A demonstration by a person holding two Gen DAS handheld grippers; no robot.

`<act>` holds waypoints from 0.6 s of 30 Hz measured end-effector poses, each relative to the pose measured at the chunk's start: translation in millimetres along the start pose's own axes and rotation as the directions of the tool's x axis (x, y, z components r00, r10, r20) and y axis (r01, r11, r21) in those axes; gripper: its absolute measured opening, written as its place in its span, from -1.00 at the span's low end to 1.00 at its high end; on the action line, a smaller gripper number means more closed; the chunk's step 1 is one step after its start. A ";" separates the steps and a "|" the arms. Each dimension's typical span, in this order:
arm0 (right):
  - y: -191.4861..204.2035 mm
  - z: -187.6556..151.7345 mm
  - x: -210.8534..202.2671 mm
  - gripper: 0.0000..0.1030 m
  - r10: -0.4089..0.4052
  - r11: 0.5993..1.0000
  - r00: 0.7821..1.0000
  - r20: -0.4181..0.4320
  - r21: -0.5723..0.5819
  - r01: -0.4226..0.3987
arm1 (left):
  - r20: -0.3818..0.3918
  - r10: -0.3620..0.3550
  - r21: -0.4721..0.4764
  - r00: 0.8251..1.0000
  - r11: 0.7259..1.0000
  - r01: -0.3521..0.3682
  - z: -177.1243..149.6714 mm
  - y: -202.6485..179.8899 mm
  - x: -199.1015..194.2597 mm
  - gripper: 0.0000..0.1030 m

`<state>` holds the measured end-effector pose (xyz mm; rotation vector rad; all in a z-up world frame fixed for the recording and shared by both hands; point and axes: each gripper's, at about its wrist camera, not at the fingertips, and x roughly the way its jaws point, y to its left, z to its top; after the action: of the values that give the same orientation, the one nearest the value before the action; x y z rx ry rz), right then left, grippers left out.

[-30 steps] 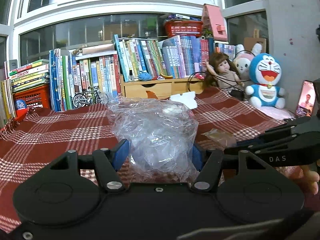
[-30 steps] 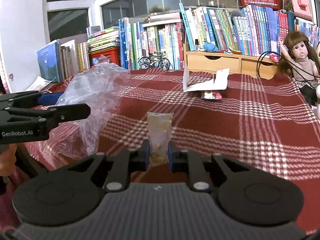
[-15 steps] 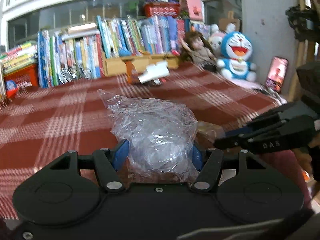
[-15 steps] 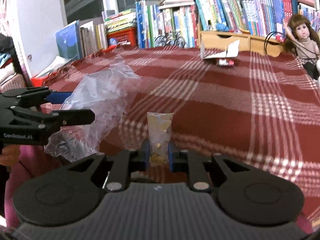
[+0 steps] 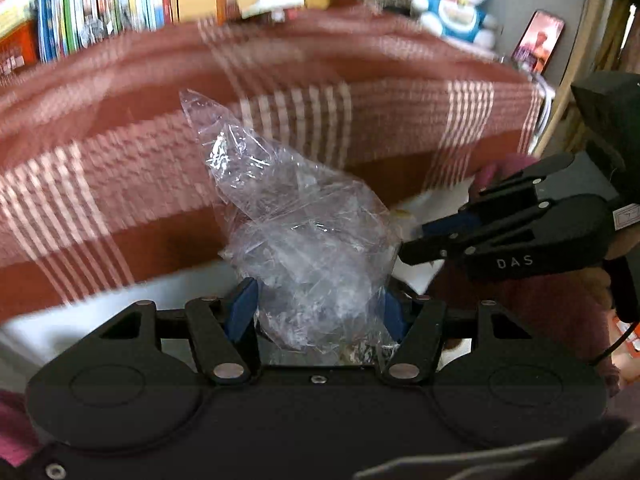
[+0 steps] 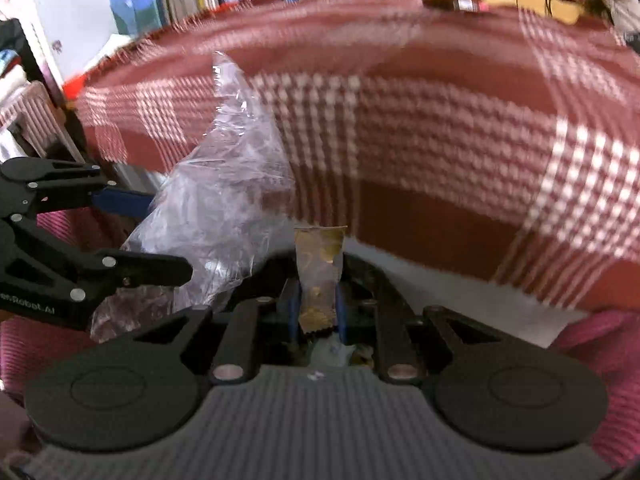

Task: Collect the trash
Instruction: 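Lower the plastic bag and clear cup into the trash bag and open both tools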

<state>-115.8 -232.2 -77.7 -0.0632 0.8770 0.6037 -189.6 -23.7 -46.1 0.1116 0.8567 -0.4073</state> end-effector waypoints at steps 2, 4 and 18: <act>-3.6 -6.1 9.2 -0.54 -0.006 1.000 0.999 -0.034 0.015 0.007 | -0.043 -0.019 -0.022 0.999 1.000 0.018 -4.5 2.2 13.6 0.19; -7.0 -10.6 16.9 -0.54 -0.011 1.000 0.998 -0.060 0.025 0.012 | -0.094 -0.026 -0.043 0.995 0.999 0.022 -9.3 4.3 28.6 0.19; -11.2 -18.8 51.7 -0.46 -0.023 0.999 0.992 -0.125 0.027 0.027 | -0.201 0.045 -0.069 0.979 0.996 -0.060 -19.1 16.9 84.9 0.23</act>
<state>-98.1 -222.8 -130.1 -0.0862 1.0042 0.5679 -147.0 -29.1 -123.7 0.1072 1.0633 -0.3176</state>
